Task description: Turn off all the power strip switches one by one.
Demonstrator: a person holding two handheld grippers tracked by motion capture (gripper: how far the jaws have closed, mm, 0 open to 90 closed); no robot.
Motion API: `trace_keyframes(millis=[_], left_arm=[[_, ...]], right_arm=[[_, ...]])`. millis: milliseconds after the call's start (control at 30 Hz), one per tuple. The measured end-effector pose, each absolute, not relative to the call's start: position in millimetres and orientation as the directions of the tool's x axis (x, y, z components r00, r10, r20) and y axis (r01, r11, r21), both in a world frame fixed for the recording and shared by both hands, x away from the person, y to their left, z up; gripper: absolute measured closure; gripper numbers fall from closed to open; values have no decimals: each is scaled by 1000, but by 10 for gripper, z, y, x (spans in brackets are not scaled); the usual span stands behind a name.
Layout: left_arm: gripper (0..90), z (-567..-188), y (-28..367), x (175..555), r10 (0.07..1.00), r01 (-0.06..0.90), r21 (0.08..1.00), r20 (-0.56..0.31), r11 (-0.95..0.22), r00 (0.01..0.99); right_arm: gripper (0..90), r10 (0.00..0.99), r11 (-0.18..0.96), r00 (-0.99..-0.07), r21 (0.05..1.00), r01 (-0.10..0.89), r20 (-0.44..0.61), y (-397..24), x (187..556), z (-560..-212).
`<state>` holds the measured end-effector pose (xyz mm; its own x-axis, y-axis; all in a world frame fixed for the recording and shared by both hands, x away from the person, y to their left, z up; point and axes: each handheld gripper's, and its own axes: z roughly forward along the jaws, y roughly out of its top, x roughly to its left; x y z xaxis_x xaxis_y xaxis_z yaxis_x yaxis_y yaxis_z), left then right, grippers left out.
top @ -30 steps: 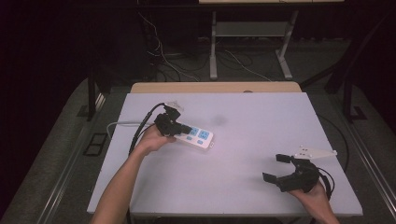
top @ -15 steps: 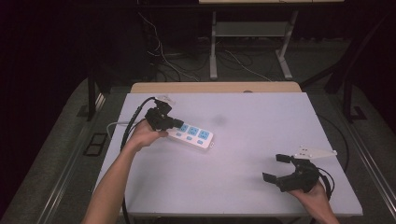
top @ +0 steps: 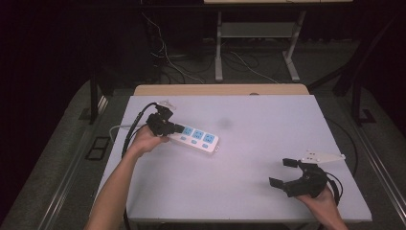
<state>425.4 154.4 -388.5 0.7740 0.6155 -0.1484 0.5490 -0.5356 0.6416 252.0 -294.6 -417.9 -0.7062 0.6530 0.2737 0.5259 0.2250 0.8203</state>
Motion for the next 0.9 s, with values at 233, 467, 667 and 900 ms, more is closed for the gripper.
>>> trace_keyframes(millis=[233,467,667,900], left_arm=[[896,-3973,1531,4255,612,555,630,-156,-543,775],[896,-4027,1500,4271,605,555,617,-155,-558,781],[896,-4066,1474,4281,602,554,607,-150,-570,784],[896,-4094,1492,4302,604,561,598,-155,-572,782]], right_arm=[[4,654,224,-705,821,526,274,-2949,2517,-4179],[4,654,225,-706,820,526,273,-2949,2517,-4179],[4,654,225,-706,822,524,271,-2953,2515,-4179],[4,654,225,-707,823,521,268,-2955,2512,-4175]])
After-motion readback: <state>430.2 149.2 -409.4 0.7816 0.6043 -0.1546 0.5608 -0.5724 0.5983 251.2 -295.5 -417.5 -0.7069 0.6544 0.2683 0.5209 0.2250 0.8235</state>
